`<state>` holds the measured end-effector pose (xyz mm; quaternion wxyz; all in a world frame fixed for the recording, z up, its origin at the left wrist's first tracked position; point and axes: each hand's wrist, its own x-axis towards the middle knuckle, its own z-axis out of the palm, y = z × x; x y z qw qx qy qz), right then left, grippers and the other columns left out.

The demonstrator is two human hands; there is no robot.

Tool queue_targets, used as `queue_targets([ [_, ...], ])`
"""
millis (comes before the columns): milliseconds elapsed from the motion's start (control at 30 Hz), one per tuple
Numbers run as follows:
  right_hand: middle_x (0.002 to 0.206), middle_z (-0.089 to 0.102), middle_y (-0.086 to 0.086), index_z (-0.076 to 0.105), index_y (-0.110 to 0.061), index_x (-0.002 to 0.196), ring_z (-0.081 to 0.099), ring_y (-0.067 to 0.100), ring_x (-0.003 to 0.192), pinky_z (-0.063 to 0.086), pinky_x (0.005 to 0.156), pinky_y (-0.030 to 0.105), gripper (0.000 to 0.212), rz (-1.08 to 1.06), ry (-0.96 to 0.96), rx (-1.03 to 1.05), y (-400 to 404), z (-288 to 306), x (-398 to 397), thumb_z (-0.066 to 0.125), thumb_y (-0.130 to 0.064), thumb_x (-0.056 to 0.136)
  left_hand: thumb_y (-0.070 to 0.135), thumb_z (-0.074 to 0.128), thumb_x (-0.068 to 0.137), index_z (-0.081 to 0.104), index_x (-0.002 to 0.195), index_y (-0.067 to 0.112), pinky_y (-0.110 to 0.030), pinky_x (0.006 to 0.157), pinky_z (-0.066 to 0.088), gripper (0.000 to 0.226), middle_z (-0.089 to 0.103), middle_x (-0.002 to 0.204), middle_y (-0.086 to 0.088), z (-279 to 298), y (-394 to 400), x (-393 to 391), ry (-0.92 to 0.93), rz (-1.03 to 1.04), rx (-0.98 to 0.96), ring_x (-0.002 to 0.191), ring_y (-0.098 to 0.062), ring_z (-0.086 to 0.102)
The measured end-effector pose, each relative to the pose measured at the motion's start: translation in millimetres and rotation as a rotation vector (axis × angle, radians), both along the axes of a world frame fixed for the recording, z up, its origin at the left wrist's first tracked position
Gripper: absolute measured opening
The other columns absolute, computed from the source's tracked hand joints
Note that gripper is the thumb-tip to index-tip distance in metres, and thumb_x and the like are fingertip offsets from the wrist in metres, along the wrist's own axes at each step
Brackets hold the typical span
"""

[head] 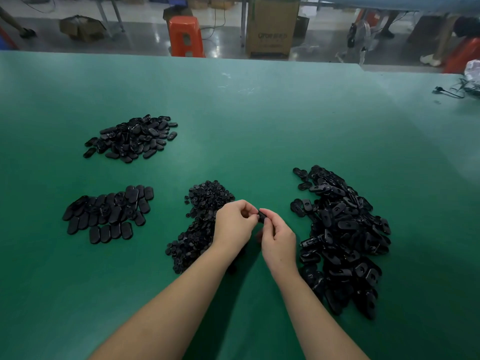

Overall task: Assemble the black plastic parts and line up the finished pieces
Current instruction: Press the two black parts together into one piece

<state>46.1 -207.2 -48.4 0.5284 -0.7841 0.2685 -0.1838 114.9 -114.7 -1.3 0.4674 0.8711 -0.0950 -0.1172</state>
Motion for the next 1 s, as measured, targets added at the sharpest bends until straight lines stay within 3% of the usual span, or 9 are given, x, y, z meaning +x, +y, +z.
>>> queue_targets([
  [200, 0.110, 0.076, -0.004, 0.070, -0.016, 0.125, 0.071, 0.017, 0.096, 0.056, 0.090, 0.034, 0.029, -0.005, -0.001, -0.011, -0.1, 1.2, -0.6, 0.051, -0.012, 0.104, 0.015, 0.071, 0.085, 0.074, 0.082, 0.019, -0.020, 0.068, 0.047, 0.006, 0.069, 0.077, 0.010, 0.9, -5.5, -1.9, -0.059, -0.006, 0.070, 0.074, -0.006, 0.063],
  [300, 0.106, 0.076, -0.006, 0.071, -0.018, 0.124, 0.072, 0.012, 0.087, 0.057, 0.085, 0.029, 0.028, -0.024, -0.010, -0.009, -1.3, 0.4, 0.0, 0.051, -0.013, 0.104, 0.017, 0.072, 0.086, 0.075, 0.083, 0.020, -0.019, 0.068, 0.046, 0.005, 0.068, 0.079, 0.011, 1.4, -6.8, -2.0, -0.105, -0.019, 0.094, 0.074, -0.003, 0.061],
  [367, 0.104, 0.076, -0.006, 0.071, -0.018, 0.124, 0.071, 0.009, 0.080, 0.057, 0.082, 0.027, 0.029, -0.032, -0.019, 0.016, -2.2, 0.1, 0.3, 0.051, -0.013, 0.104, 0.020, 0.071, 0.088, 0.076, 0.087, 0.020, -0.023, 0.072, 0.048, 0.005, 0.066, 0.088, 0.011, 1.2, -7.4, -3.6, -0.164, -0.034, 0.127, 0.078, -0.004, 0.060],
  [433, 0.109, 0.076, -0.006, 0.071, -0.016, 0.125, 0.070, 0.008, 0.091, 0.056, 0.089, 0.029, 0.028, -0.043, -0.032, 0.028, -3.3, 0.3, 0.3, 0.052, -0.013, 0.104, 0.022, 0.068, 0.092, 0.074, 0.094, 0.019, -0.028, 0.076, 0.051, 0.008, 0.063, 0.099, 0.010, 0.0, -8.3, -7.3, -0.230, -0.070, 0.171, 0.083, -0.007, 0.059],
  [533, 0.107, 0.070, -0.019, 0.071, -0.017, 0.125, 0.063, -0.013, 0.096, 0.049, 0.089, 0.010, 0.028, -0.044, -0.030, 0.025, -3.8, 0.6, 0.6, 0.053, -0.014, 0.104, 0.020, 0.065, 0.093, 0.072, 0.099, 0.017, -0.032, 0.078, 0.052, 0.009, 0.061, 0.104, 0.008, -2.7, -9.9, -11.7, -0.287, -0.076, 0.195, 0.083, -0.011, 0.059],
  [600, 0.101, 0.066, -0.027, 0.071, -0.018, 0.125, 0.059, -0.022, 0.093, 0.043, 0.084, 0.001, 0.028, -0.041, -0.024, 0.020, -4.4, -0.7, 0.9, 0.053, -0.014, 0.104, 0.019, 0.065, 0.092, 0.071, 0.095, 0.017, -0.032, 0.078, 0.052, 0.007, 0.059, 0.102, 0.008, -3.5, -10.2, -12.1, -0.285, -0.046, 0.180, 0.083, -0.011, 0.059],
  [767, 0.102, 0.065, -0.025, 0.071, -0.017, 0.125, 0.055, -0.027, 0.093, 0.039, 0.081, -0.003, 0.029, -0.034, -0.022, -0.009, -5.2, -3.4, 1.6, 0.052, -0.013, 0.104, 0.018, 0.064, 0.093, 0.071, 0.094, 0.018, -0.023, 0.080, 0.047, 0.006, 0.058, 0.098, 0.009, -3.6, -10.0, -8.2, -0.226, -0.027, 0.141, 0.087, -0.007, 0.056],
  [933, 0.106, 0.066, -0.022, 0.071, -0.018, 0.125, 0.055, -0.025, 0.091, 0.039, 0.082, -0.003, 0.029, -0.035, -0.009, -0.028, -4.5, -3.2, 2.3, 0.052, -0.013, 0.104, 0.016, 0.064, 0.093, 0.072, 0.091, 0.019, -0.008, 0.069, 0.039, 0.009, 0.067, 0.085, 0.012, -1.4, -8.9, -7.7, -0.165, -0.052, 0.119, 0.079, -0.005, 0.059],
  [1000, 0.108, 0.068, -0.020, 0.071, -0.018, 0.125, 0.057, -0.021, 0.091, 0.040, 0.082, -0.001, 0.029, -0.041, -0.008, -0.036, -3.8, -1.3, 1.8, 0.052, -0.013, 0.104, 0.016, 0.065, 0.091, 0.071, 0.086, 0.021, -0.012, 0.071, 0.044, 0.009, 0.069, 0.084, 0.011, 0.4, -7.7, -4.7, -0.093, -0.041, 0.090, 0.079, -0.007, 0.062],
])
